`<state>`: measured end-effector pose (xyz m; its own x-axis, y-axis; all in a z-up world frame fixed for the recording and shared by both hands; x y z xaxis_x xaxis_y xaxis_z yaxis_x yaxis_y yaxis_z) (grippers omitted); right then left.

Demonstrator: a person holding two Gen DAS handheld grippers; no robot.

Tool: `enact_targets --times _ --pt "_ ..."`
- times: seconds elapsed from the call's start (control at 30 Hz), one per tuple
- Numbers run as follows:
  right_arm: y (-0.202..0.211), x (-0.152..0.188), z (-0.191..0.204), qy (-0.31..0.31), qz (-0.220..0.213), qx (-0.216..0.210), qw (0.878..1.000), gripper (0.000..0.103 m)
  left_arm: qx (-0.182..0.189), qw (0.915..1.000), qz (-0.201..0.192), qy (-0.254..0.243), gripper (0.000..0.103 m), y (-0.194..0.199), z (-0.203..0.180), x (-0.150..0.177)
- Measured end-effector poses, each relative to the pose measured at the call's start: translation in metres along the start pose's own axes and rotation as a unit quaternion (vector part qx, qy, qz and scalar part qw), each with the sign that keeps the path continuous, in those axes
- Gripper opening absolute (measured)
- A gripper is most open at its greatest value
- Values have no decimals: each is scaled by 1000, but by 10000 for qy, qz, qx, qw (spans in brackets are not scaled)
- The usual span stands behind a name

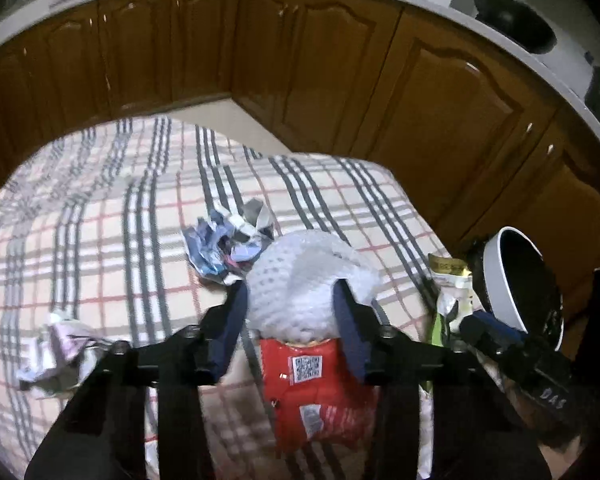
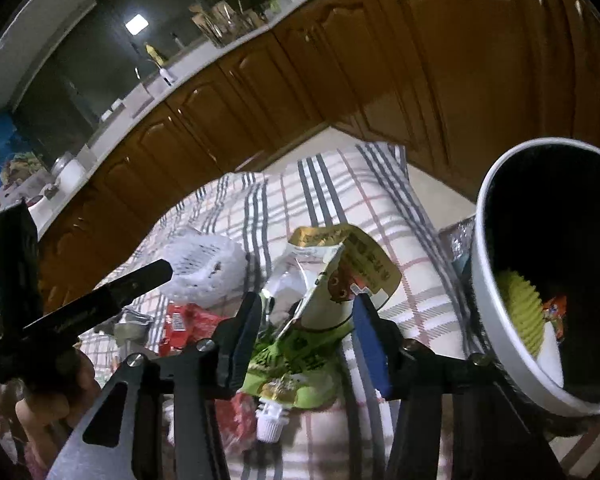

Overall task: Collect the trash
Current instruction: 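Grasp the white foam net with left tool while right tool grasps the green-and-gold pouch, then carry the white net and pouch over the bin and release both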

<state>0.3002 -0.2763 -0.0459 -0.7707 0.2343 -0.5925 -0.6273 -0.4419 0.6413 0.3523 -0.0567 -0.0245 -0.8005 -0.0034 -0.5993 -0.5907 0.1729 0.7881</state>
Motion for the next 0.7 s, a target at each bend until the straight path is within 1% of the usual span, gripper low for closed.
enact_targets --times 0.07,0.1,0.13,0.17,0.2,0.23,0.27,0.43,0.7 --pt "-6 2 -2 -1 84 32 10000 27 32 9999 98 30 21 -7 0 1" --pt "-9 3 -4 -9 133 3 9999 24 42 9999 108 34 20 -8 0 2" --pt "-9 4 -3 -6 130 -60 9999 18 50 9999 94 30 17 -8 -1 3" --pt "-7 6 -2 61 92 -114 9999 13 60 10000 37 28 10 -5 -1 4" --pt "-4 7 1 150 49 -102 9998 11 69 10000 -5 39 7 -3 -1 4" --pt "0 7 4 225 3 -75 9997 7 88 9999 -37 56 5 -1 0 4" --pt "3 8 6 260 -37 -95 9996 5 127 9998 -99 83 5 3 1 4" --pt "26 6 12 315 -342 -181 9988 3 275 9987 -419 94 4 31 -2 5" --pt "66 3 10 314 -695 -285 9967 3 618 9954 -729 24 4 68 -20 11"
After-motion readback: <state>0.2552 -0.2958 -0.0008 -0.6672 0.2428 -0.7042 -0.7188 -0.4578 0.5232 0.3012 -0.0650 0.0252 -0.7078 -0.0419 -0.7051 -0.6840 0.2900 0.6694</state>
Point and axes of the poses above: each gripper's, at about its wrist camera, not at the fingertips, and y roughly against the way its jaws point, z to its left, x to its underside, the point moved 1 cm from there along -y, roughly the way its jaws point, and after that the axes turned 4 degrees about -x, right-handed, at the moved point
